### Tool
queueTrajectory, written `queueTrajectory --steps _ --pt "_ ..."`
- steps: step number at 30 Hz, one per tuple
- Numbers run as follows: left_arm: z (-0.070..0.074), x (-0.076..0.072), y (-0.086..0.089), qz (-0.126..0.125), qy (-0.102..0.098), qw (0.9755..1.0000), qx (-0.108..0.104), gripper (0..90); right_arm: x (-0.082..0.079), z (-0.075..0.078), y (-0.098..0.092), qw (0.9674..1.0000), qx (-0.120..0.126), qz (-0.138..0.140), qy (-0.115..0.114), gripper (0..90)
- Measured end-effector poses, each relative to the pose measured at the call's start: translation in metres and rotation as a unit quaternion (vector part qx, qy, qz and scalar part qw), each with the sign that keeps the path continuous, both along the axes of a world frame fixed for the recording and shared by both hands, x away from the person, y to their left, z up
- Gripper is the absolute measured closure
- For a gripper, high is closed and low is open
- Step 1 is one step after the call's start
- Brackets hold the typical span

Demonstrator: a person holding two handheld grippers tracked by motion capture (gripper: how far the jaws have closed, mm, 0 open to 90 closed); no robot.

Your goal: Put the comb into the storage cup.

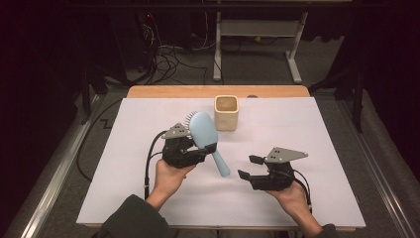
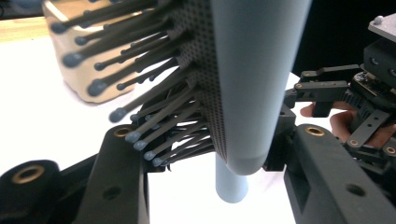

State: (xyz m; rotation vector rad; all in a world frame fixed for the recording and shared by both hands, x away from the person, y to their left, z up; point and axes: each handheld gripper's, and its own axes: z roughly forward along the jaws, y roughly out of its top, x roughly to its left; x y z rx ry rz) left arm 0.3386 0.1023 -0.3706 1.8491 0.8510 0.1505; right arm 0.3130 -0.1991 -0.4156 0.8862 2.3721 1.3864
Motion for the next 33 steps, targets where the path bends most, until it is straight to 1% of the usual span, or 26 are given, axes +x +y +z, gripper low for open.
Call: queueTrajectory --steps 4,6,9,10,11,18,25,30,31,33 --pt "0.001 0.000 0.002 0.004 -0.003 1.0000 -0.001 55.7 -0.002 -0.004 -0.010 0.9999 0.008 -0.010 0.001 33.1" --pt "0.002 0.000 0.004 0.006 -0.004 1.0000 -0.003 55.7 -0.002 -0.004 -0.012 0.9999 0.009 -0.013 0.001 33.0" --pt "0.003 0.000 0.007 0.009 -0.006 0.9999 -0.002 55.7 -0.004 -0.004 -0.018 0.9997 0.015 -0.021 -0.004 32.3" --pt "0.004 0.000 0.008 0.010 -0.007 0.9999 -0.002 55.7 -0.005 -0.004 -0.023 0.9995 0.018 -0.025 -0.009 32.1" --pt "0.005 0.000 0.010 0.012 -0.008 0.9999 -0.002 55.7 -0.005 -0.004 -0.023 0.9995 0.018 -0.025 -0.009 32.1" --pt "0.009 0.001 0.014 0.020 -0.013 0.9997 0.000 55.7 -0.010 -0.007 -0.040 0.9986 0.025 -0.045 -0.016 30.7" --pt "0.012 0.003 0.017 0.025 -0.015 0.9996 0.000 55.7 -0.017 -0.012 -0.058 0.9966 0.034 -0.066 -0.036 29.1" --pt "0.013 0.005 0.018 0.028 -0.017 0.9995 -0.001 55.7 -0.022 -0.016 -0.070 0.9951 0.040 -0.080 -0.042 28.8" --pt "0.013 0.005 0.018 0.029 -0.017 0.9994 0.000 55.7 -0.025 -0.019 -0.075 0.9945 0.043 -0.085 -0.044 28.7" --pt "0.013 0.005 0.019 0.031 -0.017 0.9994 0.002 55.7 -0.026 -0.021 -0.077 0.9942 0.044 -0.088 -0.043 28.6"
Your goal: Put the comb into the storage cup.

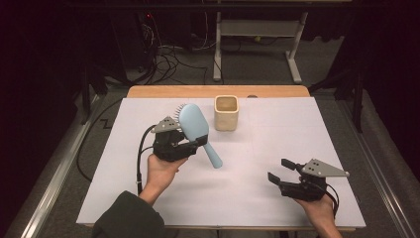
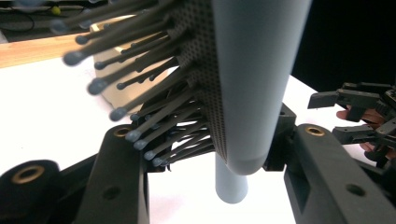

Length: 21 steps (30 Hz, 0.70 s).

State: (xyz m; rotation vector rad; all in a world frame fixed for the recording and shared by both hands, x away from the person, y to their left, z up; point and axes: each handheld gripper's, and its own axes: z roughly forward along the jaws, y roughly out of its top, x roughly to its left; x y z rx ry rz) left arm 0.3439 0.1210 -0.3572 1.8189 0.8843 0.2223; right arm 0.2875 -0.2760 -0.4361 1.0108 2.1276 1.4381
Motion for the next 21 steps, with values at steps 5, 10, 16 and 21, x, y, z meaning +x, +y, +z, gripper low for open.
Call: queueTrajectory --steps 5,10,16,21 --pt "0.003 0.000 0.002 0.003 -0.003 1.0000 0.001 55.7 -0.004 -0.008 -0.011 0.9999 0.001 -0.014 0.003 28.2" --pt "0.009 0.000 0.006 0.008 -0.011 0.9999 0.000 55.6 -0.011 -0.013 -0.025 0.9994 0.015 -0.031 -0.004 26.8" --pt "0.015 0.004 0.011 0.019 -0.013 0.9997 0.002 55.7 -0.018 -0.021 -0.042 0.9976 0.038 -0.057 -0.011 26.4" --pt "0.022 0.007 0.013 0.023 -0.018 0.9996 -0.002 55.7 -0.020 -0.024 -0.047 0.9967 0.043 -0.068 -0.012 26.4"
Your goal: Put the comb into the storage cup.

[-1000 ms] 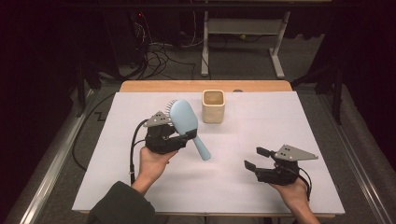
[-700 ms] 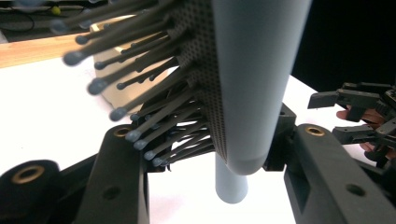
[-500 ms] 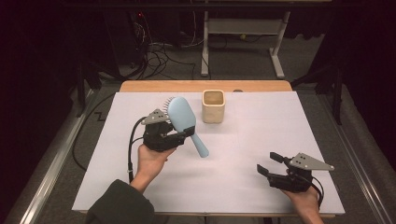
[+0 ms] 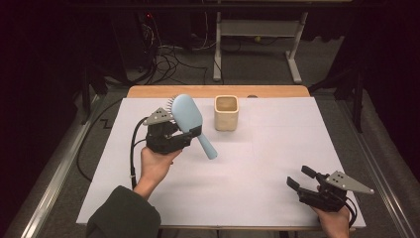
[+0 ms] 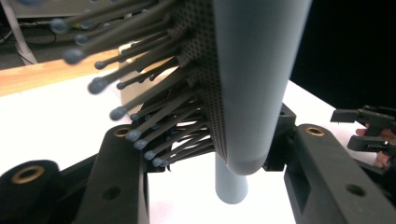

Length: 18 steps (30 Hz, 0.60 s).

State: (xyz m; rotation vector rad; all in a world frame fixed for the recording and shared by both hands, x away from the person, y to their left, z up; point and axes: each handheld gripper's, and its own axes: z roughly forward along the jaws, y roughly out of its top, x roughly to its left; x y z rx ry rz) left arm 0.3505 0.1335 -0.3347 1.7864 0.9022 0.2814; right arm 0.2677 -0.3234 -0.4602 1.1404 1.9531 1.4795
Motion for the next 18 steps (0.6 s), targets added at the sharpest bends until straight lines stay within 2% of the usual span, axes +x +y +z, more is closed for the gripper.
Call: queueTrajectory --steps 3,6,9,12,18 --pt "0.004 0.003 0.001 0.006 -0.004 1.0000 0.006 55.7 0.000 -0.001 0.001 1.0000 -0.002 -0.001 -0.002 26.3" --pt "0.007 0.008 0.003 0.009 -0.006 0.9999 0.001 55.7 0.001 -0.002 0.002 1.0000 -0.007 0.002 0.002 26.2" --pt "0.006 0.014 0.004 0.014 -0.005 0.9999 0.006 55.7 0.002 -0.003 0.005 0.9999 -0.016 0.006 0.002 25.8" --pt "0.004 0.021 0.006 0.019 -0.002 0.9998 0.000 55.7 0.001 -0.003 0.007 0.9997 -0.024 0.008 0.000 25.7" --pt "0.011 0.031 0.002 0.024 -0.004 0.9997 0.007 55.6 -0.001 -0.002 0.006 0.9998 -0.019 0.001 -0.006 25.6"
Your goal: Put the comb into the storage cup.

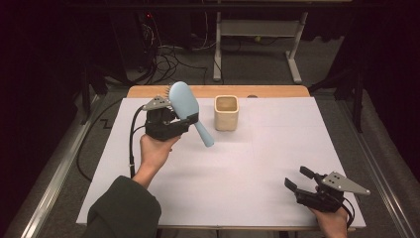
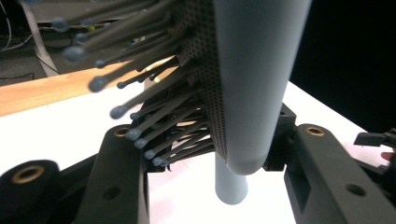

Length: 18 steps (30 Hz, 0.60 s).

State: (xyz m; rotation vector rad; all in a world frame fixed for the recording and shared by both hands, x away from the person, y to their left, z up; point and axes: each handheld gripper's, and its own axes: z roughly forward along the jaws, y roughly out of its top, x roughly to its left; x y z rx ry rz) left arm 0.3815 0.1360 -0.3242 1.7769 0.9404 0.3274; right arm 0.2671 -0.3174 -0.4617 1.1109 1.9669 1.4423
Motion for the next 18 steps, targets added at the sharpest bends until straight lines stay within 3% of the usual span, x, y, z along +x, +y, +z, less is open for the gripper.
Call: queueTrajectory --steps 18 --pt "0.022 0.023 -0.018 0.008 -0.010 0.9998 0.016 55.6 0.000 0.000 0.002 1.0000 -0.003 0.000 -0.003 25.6"
